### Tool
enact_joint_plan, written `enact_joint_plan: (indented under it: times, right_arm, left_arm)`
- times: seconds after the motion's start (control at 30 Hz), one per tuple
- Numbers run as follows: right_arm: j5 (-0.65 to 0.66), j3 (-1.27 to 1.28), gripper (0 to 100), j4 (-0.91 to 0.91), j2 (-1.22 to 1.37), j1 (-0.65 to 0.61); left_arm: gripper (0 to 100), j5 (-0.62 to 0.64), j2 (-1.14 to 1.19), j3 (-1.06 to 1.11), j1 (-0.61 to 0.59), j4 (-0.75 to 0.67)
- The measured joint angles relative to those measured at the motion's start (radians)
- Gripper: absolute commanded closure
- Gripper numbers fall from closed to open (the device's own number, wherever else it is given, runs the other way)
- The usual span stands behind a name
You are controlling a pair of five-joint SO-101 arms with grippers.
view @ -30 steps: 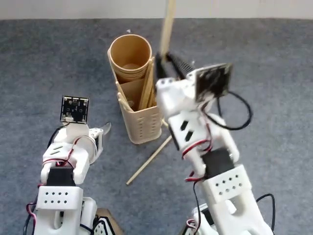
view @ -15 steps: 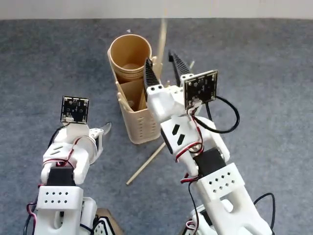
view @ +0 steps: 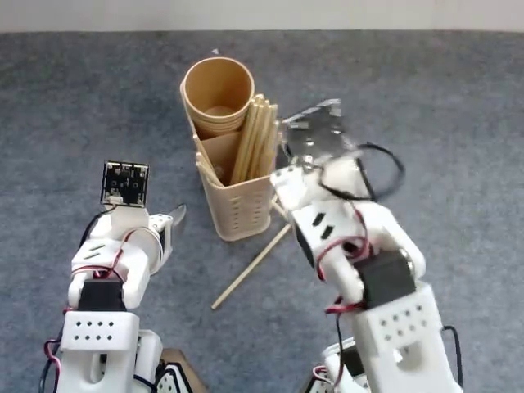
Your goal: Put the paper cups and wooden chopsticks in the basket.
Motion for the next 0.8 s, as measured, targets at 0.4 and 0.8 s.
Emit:
enact_joint_plan:
  times: [0.4, 0.8]
  right_arm:
    - [0.187, 0.238, 77.9, 0.149, 0.123, 0.137]
    - [0.219, 0.686, 77.9, -0.226, 0.167, 0.138]
  left_arm:
    - [74, 0.000, 0.000, 0.000, 0.000, 0.000]
    - [74, 0.000, 0.000, 0.000, 0.000, 0.000]
